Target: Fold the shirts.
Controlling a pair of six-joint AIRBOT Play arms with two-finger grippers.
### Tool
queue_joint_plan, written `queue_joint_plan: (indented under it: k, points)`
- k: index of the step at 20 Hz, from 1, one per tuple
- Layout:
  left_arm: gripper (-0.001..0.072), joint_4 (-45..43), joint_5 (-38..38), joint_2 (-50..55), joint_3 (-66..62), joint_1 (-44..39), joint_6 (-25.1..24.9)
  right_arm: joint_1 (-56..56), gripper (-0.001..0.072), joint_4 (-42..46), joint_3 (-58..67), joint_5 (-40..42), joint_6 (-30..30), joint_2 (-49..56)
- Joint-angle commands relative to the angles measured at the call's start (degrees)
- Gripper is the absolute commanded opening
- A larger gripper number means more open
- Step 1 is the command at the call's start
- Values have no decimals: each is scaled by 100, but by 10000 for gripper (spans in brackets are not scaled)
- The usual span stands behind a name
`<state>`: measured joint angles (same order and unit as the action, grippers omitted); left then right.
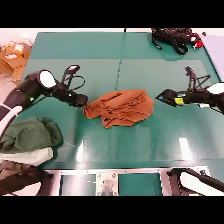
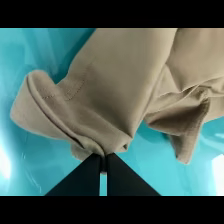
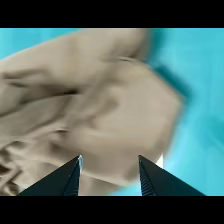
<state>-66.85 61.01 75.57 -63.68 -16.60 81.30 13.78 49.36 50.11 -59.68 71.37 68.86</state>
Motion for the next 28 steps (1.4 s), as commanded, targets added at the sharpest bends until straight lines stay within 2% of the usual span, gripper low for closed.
queue_joint_plan:
  k: [1, 3, 6, 10, 11, 13, 14, 17, 21, 28]
  points:
    - [28, 46, -50, 144, 7, 4, -146, 605, 435, 122, -492, -623, 212, -20]
    - [28, 44, -46, 144, 7, 4, -190, 411, 561, -262, -1126, -369, 160, -4]
    - [28, 48, -48, 144, 7, 4, -186, -264, 561, -468, -1521, 387, 146, 188]
    - [28, 48, 7, 144, 7, 4, -188, -876, 553, -785, -1209, 1117, 144, 815]
    - [29, 35, 7, 144, 7, 4, -188, -905, 512, -785, -1021, 1220, 140, 931]
    - [28, 22, -22, 138, 4, 4, -188, -892, 58, -785, -616, 1318, -59, 988]
    - [28, 22, -70, 114, -13, 4, -188, -892, 17, -782, -352, 1252, -160, 988]
    - [28, 7, 212, 76, -693, 4, -190, -894, 16, -782, 608, 588, -264, 802]
    - [28, 7, 638, -413, -2540, 4, -232, -765, 15, -710, 2240, -127, -262, -221]
    - [28, 258, 815, -1274, -5821, 4, -234, -116, 15, -560, 4677, -278, 146, -1893]
